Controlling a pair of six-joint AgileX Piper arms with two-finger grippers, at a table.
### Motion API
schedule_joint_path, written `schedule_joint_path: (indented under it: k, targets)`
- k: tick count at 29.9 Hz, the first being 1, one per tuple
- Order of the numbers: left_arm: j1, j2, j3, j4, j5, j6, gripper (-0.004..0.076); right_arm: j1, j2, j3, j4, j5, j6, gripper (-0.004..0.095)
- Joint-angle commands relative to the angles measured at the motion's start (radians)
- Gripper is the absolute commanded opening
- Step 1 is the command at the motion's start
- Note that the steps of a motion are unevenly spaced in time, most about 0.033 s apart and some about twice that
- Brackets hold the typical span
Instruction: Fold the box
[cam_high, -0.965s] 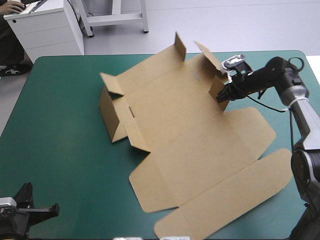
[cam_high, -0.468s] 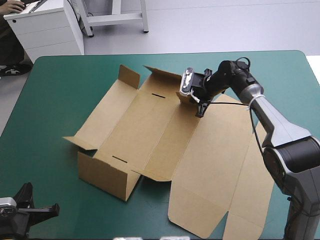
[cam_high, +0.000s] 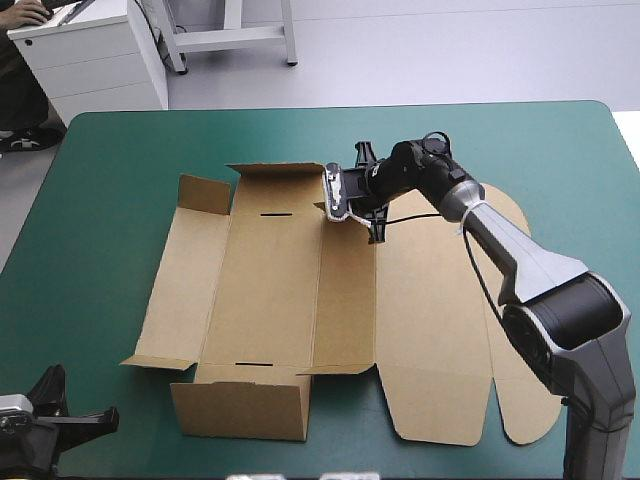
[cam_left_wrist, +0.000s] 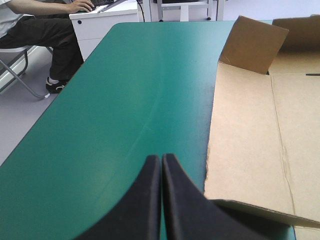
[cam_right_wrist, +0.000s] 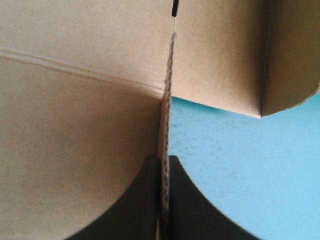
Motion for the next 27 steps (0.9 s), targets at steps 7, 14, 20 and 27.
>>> schedule_joint_path:
  k: [7, 14, 20, 27]
  targets:
    - [-0.001, -0.013, -0.022, 0.000, -0.073, -0.003, -0.0010, -0.003, -0.058, -0.034, 0.013, -0.042, -0.008, 0.0316]
    - [-0.001, -0.013, -0.022, 0.000, -0.073, -0.003, -0.0010, -0.003, -0.062, -0.034, 0.012, -0.065, 0.022, 0.0678]
    - [-0.001, -0.013, -0.022, 0.000, -0.073, -0.003, -0.0010, -0.003, -0.133, -0.036, -0.032, -0.102, 0.392, 0.0567]
    - [-0.001, -0.013, -0.022, 0.000, -0.073, -0.003, -0.0010, -0.013, -0.213, -0.036, -0.417, -0.089, 1.095, 0.0017]
